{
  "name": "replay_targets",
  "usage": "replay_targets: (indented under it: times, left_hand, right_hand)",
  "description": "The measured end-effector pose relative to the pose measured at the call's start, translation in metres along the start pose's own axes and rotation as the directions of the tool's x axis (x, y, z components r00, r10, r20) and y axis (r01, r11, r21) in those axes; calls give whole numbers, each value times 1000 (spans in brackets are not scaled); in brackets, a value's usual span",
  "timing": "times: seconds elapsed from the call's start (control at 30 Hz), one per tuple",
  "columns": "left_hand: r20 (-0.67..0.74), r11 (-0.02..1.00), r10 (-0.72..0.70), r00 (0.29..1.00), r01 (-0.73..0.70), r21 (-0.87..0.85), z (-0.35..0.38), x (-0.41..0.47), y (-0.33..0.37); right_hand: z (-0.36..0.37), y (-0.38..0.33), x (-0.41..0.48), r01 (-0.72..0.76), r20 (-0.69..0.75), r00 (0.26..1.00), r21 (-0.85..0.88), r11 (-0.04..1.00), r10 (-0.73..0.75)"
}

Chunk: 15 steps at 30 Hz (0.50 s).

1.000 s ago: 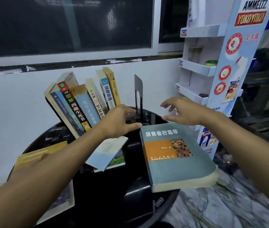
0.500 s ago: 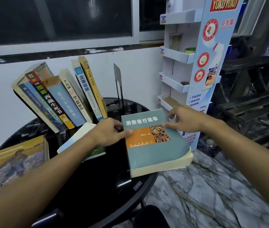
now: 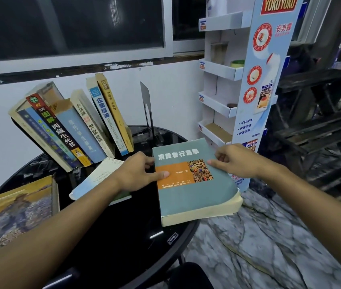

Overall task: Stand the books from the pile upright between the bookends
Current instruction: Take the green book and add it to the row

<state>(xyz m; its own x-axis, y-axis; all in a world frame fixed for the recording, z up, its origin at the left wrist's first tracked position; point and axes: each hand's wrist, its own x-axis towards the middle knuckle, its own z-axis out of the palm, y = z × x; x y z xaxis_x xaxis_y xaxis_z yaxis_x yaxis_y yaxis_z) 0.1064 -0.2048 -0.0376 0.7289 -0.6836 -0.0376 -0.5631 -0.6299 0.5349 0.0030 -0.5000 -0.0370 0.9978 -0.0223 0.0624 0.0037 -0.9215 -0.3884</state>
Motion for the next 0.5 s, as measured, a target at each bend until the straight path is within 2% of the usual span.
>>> replay_targets:
  times: [0.23, 0.4, 0.5]
  left_hand:
    - [127, 998, 62, 990, -57, -38, -13, 23, -11]
    - [144, 993, 108, 984, -115, 39, -21, 38, -18]
    - [156, 995, 61, 986, -73, 73, -22, 45, -23]
  right_hand:
    - [2, 6, -6, -28, -54, 998, 19, 999, 29]
    - [2, 14, -4, -45, -33, 998, 100, 994, 48]
    - [1, 22, 4, -65, -19, 997, 138, 988, 68]
